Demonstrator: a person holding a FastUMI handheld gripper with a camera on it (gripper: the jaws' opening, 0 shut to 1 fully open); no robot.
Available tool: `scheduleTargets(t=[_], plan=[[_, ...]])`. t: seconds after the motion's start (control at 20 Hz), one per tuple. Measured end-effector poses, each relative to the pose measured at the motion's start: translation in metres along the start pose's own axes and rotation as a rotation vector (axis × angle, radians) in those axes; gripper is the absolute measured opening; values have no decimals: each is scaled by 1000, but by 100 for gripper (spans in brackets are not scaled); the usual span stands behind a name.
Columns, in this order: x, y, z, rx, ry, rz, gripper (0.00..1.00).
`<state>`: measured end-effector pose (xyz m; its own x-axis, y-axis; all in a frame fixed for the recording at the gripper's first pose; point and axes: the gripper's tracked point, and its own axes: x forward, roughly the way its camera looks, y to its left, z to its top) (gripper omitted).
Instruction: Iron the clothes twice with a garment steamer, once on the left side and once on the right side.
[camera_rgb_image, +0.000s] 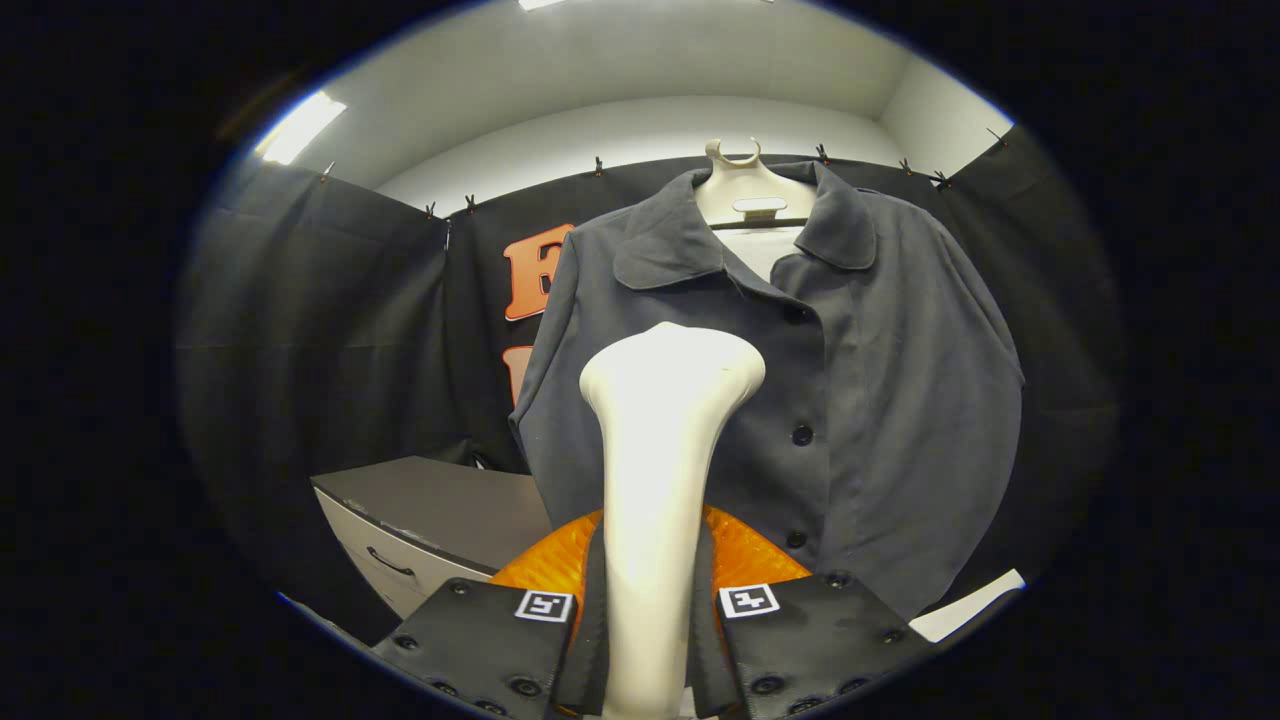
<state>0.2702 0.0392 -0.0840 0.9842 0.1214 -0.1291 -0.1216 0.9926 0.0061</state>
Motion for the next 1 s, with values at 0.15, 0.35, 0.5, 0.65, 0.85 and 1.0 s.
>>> scheduleTargets(t=[0.15, 0.35, 0.5, 0.65, 0.85, 1.0], plan=[[6, 2, -9, 8, 14, -1, 39], [2, 1, -28, 4, 35, -7, 39], [-1, -2, -43, 13, 49, -23, 40], [-10, -5, -58, 17, 63, -35, 40], [-15, -10, -83, 26, 88, -50, 39], [-20, -11, -98, 33, 108, -58, 40]])
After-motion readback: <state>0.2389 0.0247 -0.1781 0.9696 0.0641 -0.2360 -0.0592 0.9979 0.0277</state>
